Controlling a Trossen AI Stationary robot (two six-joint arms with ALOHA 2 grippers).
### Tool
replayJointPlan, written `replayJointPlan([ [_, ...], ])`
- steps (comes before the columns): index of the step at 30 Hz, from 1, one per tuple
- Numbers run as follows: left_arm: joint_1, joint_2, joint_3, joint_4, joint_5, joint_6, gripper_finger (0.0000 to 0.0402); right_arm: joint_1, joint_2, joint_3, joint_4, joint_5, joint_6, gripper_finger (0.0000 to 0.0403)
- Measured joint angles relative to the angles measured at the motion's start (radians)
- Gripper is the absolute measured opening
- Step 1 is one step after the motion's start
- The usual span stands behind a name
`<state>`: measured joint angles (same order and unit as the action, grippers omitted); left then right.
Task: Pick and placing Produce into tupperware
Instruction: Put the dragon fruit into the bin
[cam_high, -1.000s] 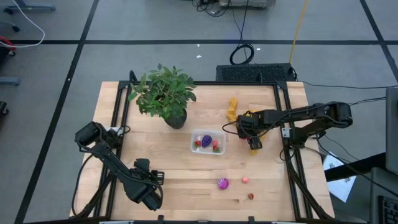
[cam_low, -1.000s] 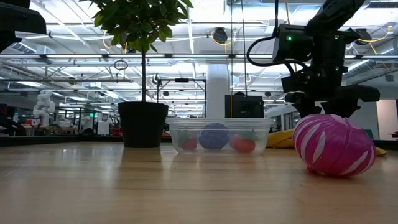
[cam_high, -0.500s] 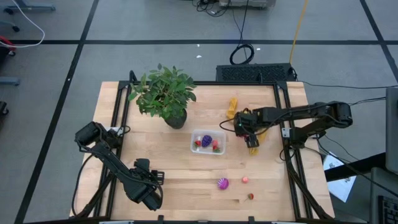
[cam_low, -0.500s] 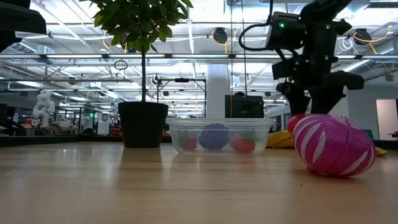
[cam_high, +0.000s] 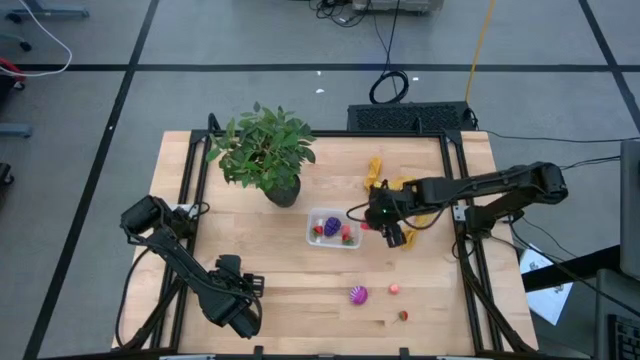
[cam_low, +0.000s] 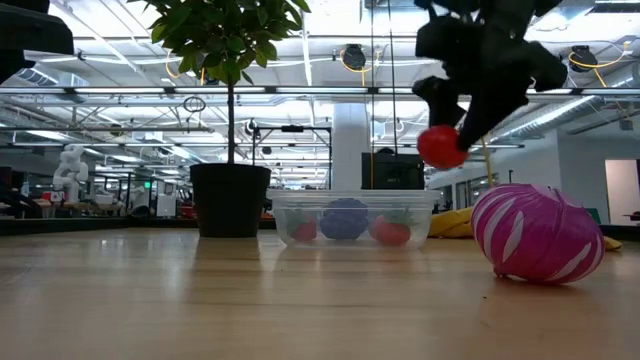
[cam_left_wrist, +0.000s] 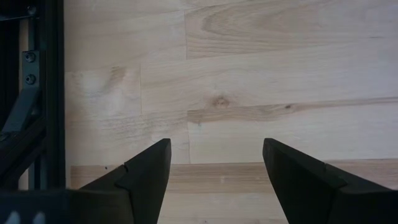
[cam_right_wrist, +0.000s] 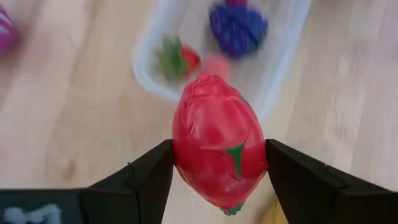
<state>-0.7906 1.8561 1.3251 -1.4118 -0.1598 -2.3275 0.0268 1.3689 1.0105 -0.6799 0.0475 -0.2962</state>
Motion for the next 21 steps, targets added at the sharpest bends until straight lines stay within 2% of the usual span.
replayJointPlan([
  [10, 0.000, 0.000, 0.000, 0.000, 0.000, 0.019, 0.0257, 0.041, 0.079, 0.022, 0.130, 0.001, -0.057, 0.0235],
  [21, 0.000, 0.000, 0.000, 0.000, -0.002, 0.041, 0.0257, 0.039, 0.312, 0.280, 0.039, 0.003, -0.146, 0.0235],
])
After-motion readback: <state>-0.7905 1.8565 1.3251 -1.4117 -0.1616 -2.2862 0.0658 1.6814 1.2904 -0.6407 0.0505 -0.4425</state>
